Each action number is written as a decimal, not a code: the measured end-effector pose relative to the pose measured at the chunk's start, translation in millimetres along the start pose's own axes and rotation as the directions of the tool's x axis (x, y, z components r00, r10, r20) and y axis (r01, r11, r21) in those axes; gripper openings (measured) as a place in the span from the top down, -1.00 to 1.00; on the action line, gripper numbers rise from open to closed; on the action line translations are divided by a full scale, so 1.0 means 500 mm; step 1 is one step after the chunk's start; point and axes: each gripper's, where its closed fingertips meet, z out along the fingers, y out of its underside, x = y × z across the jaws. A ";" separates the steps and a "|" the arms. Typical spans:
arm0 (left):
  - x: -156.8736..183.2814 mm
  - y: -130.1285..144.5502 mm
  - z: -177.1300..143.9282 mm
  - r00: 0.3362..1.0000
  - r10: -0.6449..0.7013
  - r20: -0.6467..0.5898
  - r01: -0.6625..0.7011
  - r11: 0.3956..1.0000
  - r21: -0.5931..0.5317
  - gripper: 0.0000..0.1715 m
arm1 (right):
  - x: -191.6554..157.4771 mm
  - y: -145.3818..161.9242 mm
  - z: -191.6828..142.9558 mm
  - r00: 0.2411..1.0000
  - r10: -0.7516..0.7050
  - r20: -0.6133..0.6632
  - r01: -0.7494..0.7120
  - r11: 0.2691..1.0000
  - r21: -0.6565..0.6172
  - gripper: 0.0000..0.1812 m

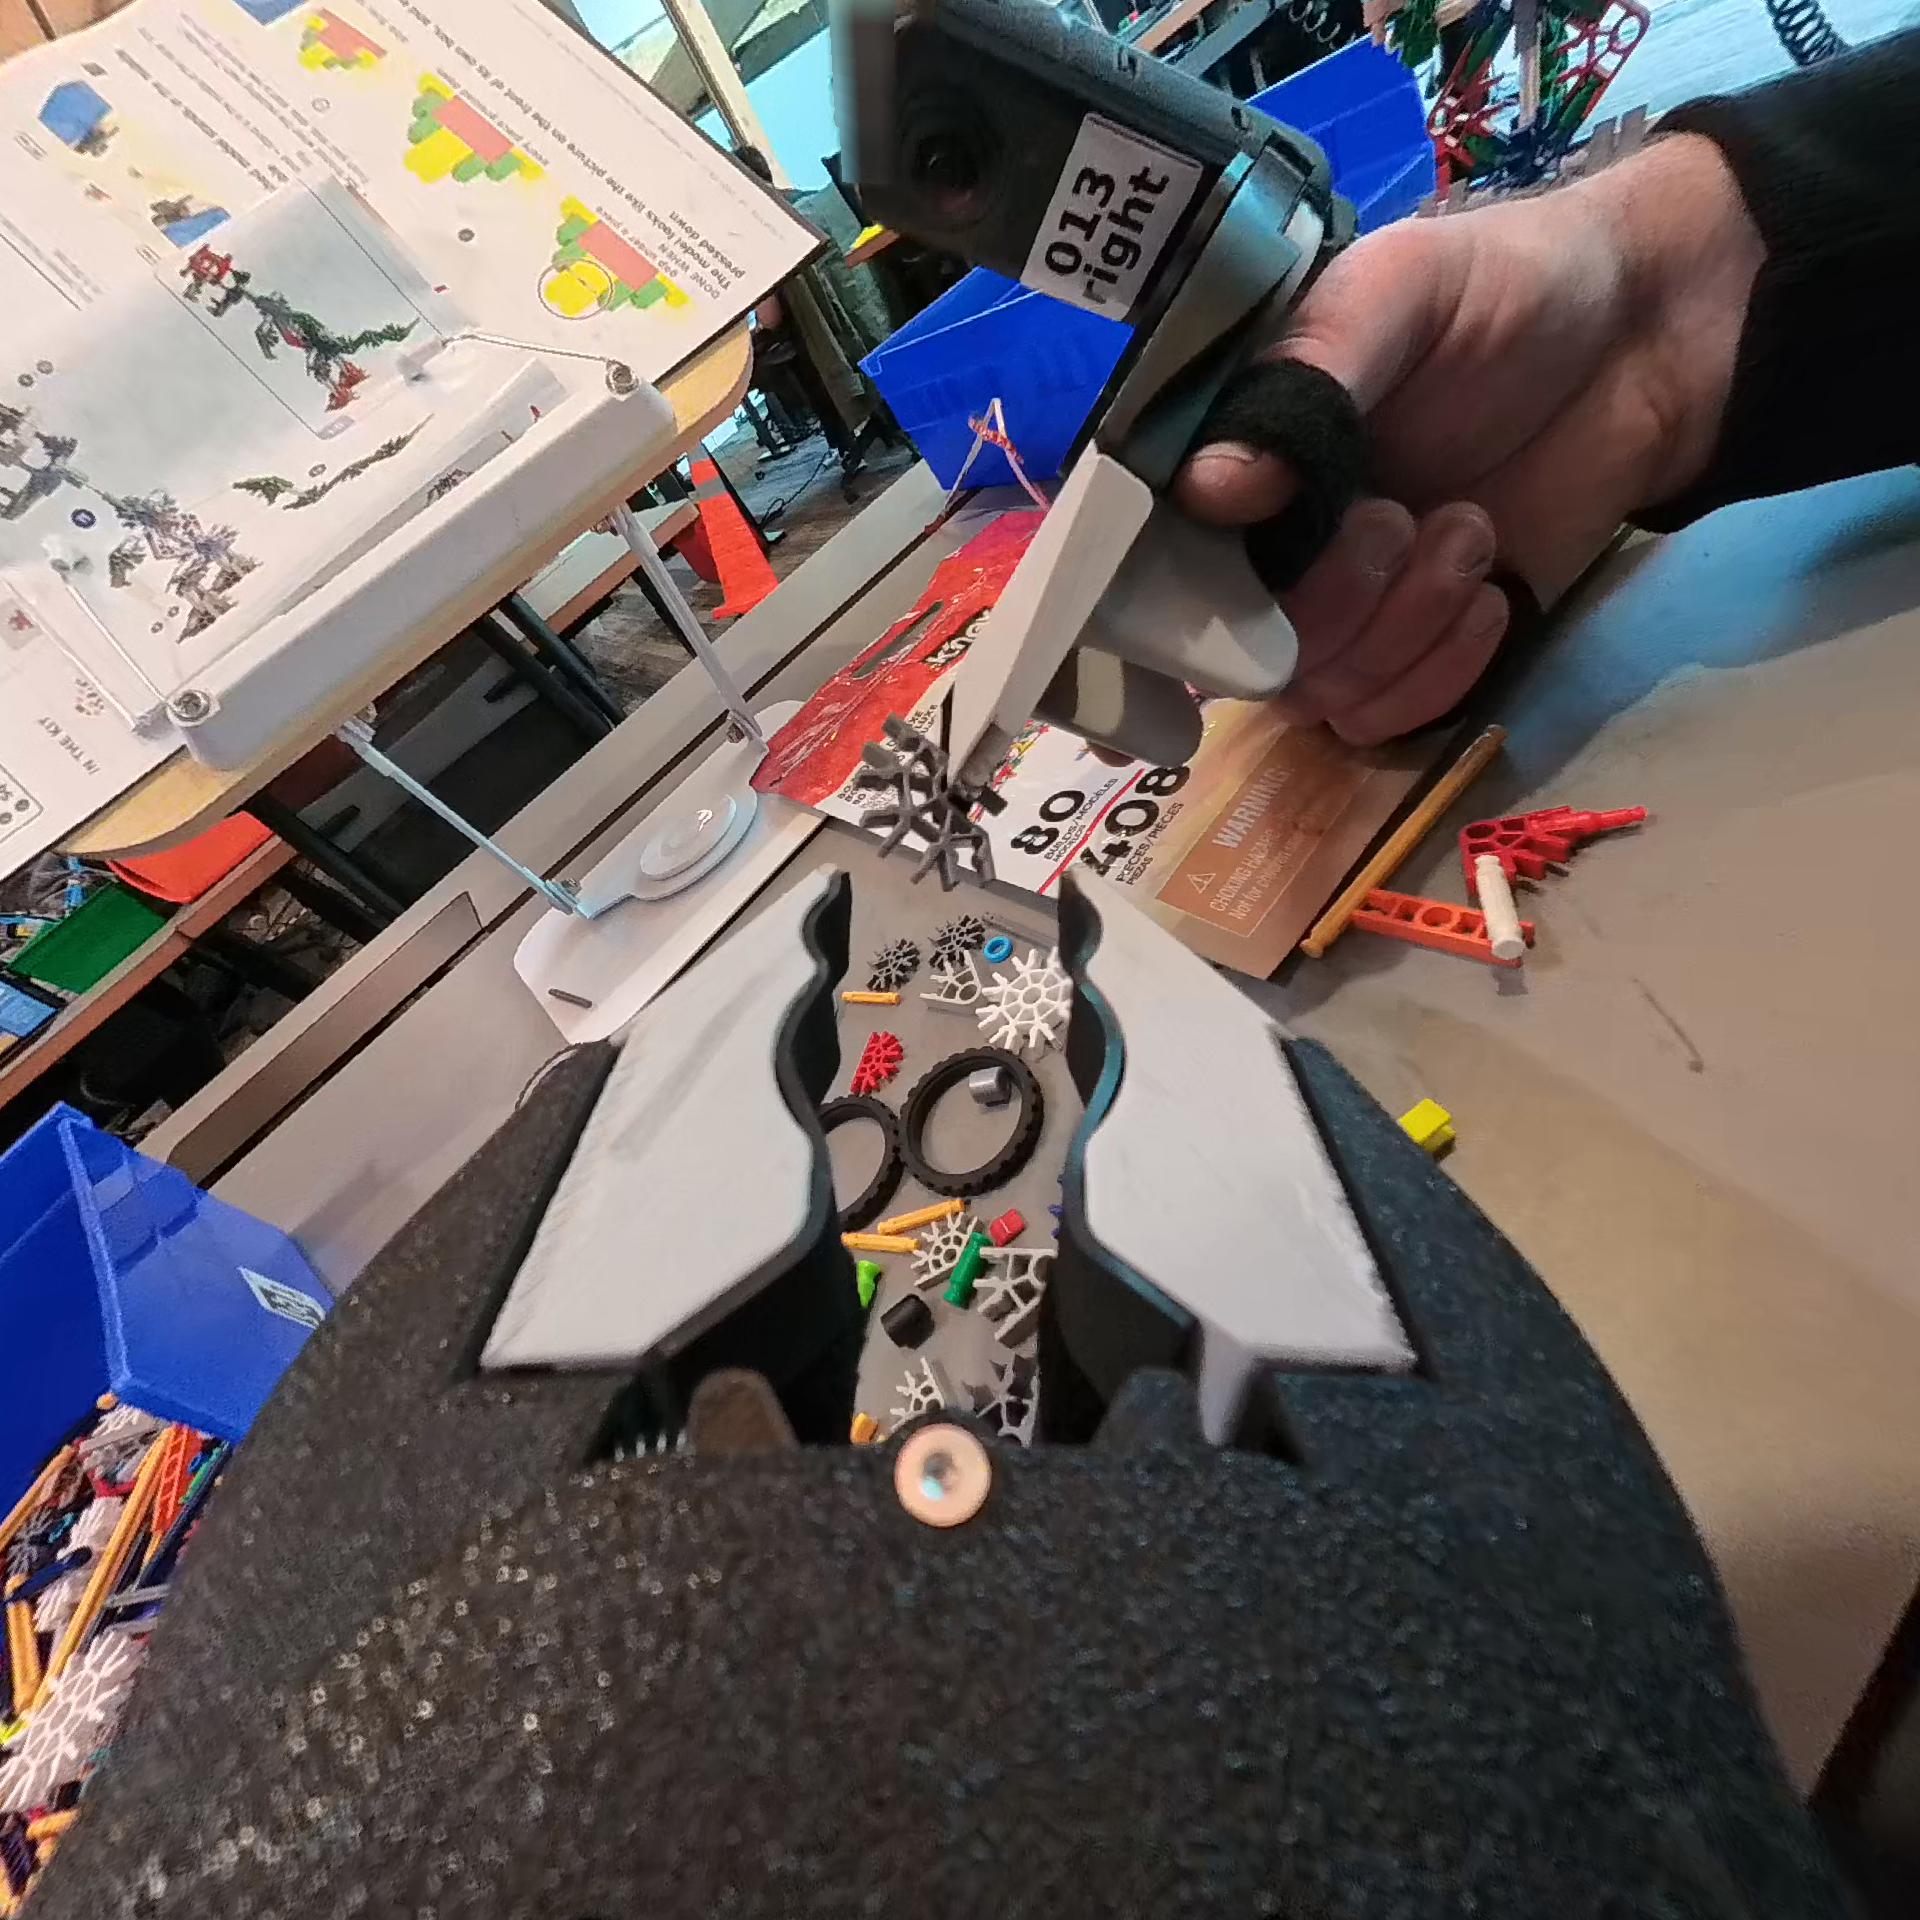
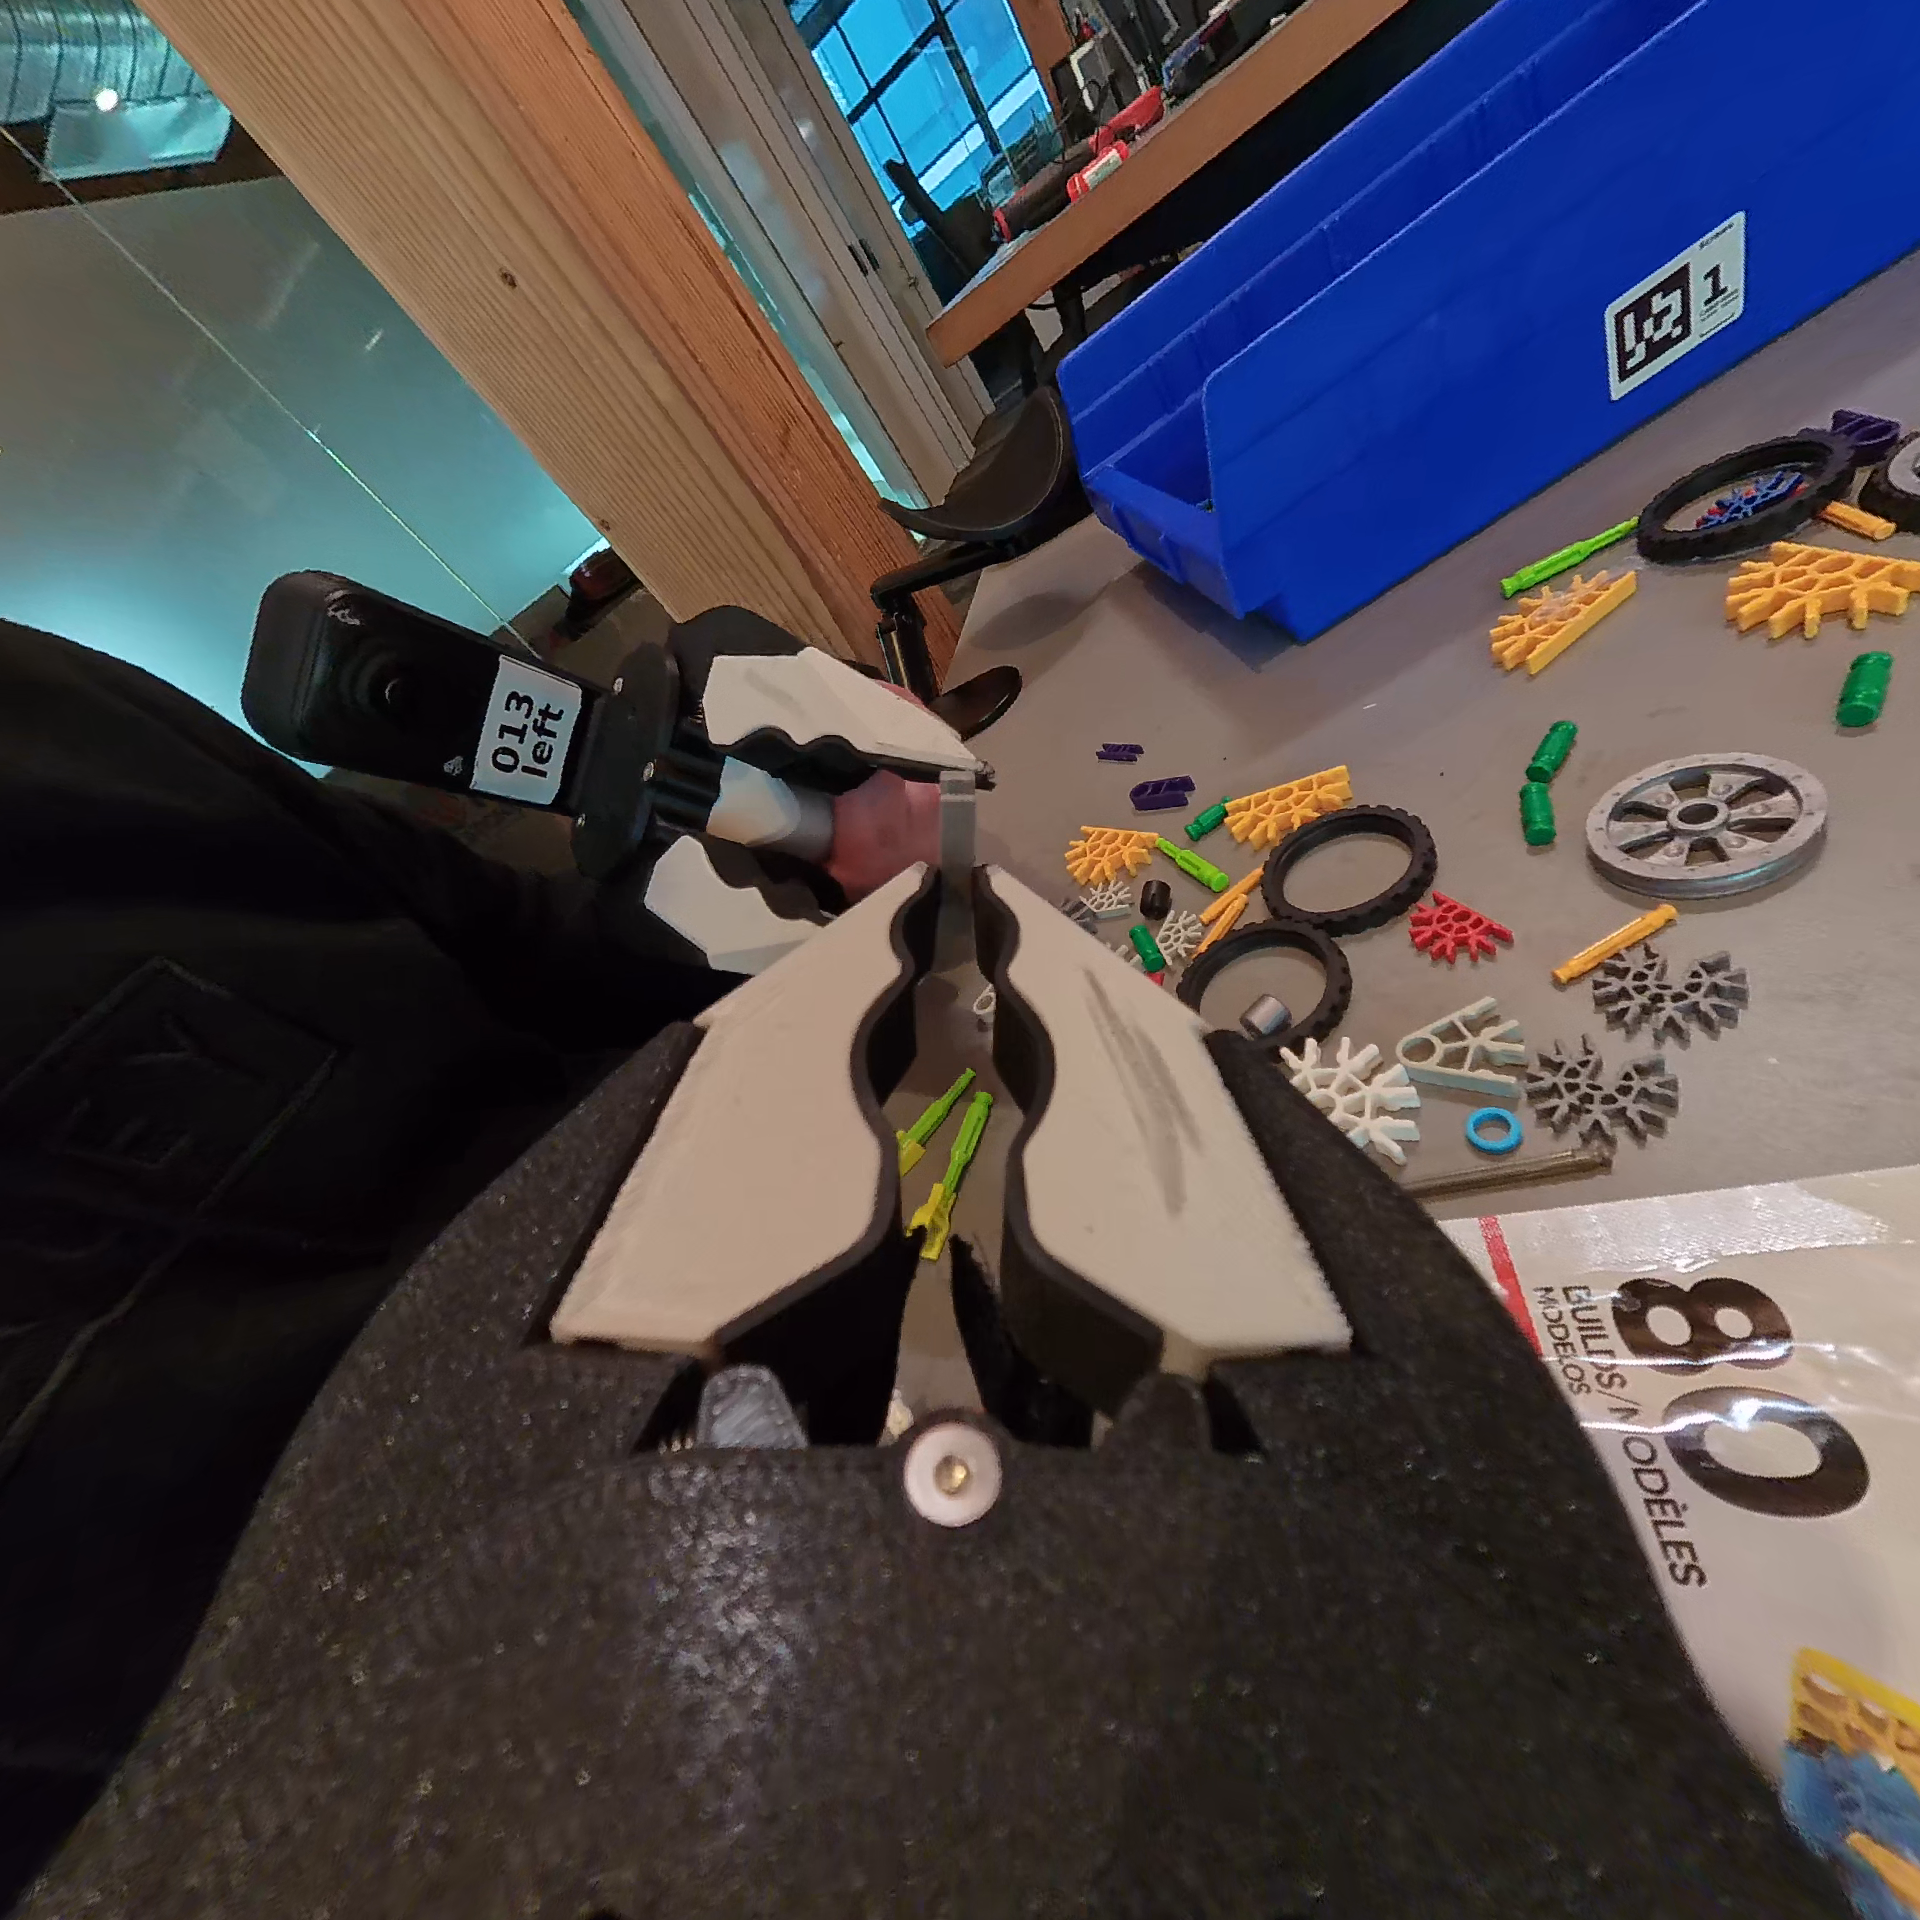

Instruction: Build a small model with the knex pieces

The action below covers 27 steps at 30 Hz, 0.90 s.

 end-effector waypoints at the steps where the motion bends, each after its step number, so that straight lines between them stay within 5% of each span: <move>1: 0.000 0.000 0.000 1.000 0.005 0.003 -0.005 1.000 -0.002 0.56 | -0.001 0.001 0.001 1.000 0.002 0.004 -0.002 1.000 -0.001 0.95; 19: -0.001 -0.005 0.011 0.996 0.065 0.057 -0.064 0.998 -0.014 0.71 | -0.016 0.012 0.011 0.999 0.019 0.038 -0.018 0.999 -0.030 0.95; 27: -0.024 0.013 0.007 0.996 0.010 0.089 -0.006 0.999 -0.042 0.71 | -0.006 0.000 0.003 1.000 0.000 -0.009 0.000 1.000 -0.012 0.72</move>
